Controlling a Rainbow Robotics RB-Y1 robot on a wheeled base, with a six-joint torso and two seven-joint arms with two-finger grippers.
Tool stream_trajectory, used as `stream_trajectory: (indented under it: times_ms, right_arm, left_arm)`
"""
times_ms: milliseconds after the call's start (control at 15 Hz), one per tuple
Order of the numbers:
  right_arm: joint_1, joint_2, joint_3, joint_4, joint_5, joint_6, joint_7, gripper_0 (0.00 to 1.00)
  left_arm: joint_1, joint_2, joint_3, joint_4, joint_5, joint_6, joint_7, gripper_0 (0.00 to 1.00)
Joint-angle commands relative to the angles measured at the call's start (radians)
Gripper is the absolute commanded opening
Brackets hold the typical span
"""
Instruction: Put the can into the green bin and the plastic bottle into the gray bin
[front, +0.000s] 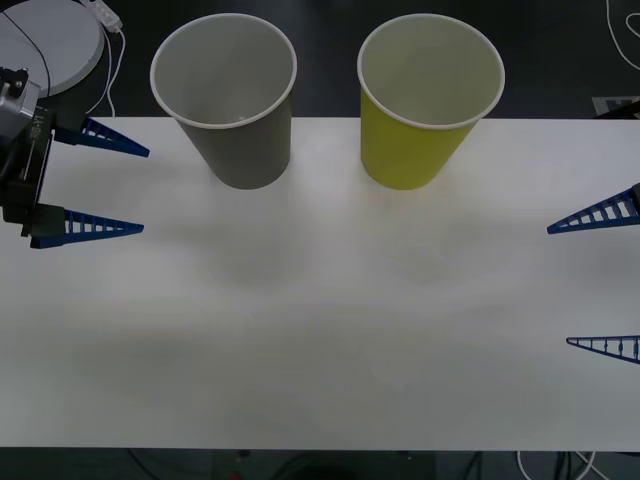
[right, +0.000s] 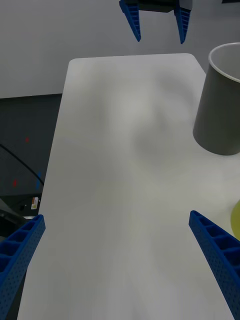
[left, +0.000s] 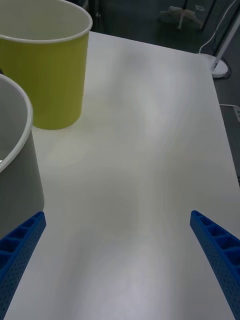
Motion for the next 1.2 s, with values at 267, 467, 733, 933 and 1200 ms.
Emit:
stream_trajectory:
  times_ms: [267,467,733,933,1200]
  right_arm:
    - [0.0,0.0,0.0,0.0,0.0,0.0,0.0,1.0]
    - [0.0,0.0,0.0,0.0,0.0,0.0,0.0,1.0]
    - [0.0,0.0,0.0,0.0,0.0,0.0,0.0,1.0]
    - [0.0,0.0,0.0,0.0,0.0,0.0,0.0,1.0]
    - [0.0,0.0,0.0,0.0,0.0,0.0,0.0,1.0]
  left_arm:
    - [0.288,-0.044,0.301,-0.091,-0.1,-0.001,-0.01,1.0]
    - [0.395,-0.044,0.398,-0.165,-0.106,0.025,0.002,1.0]
    - [0.508,-0.044,0.482,-0.26,-0.107,0.082,0.005,1.0]
    - [0.605,-0.045,0.583,-0.321,-0.133,0.085,0.019,1.0]
    - [0.742,-0.068,0.729,-0.404,-0.21,0.091,0.049,1.0]
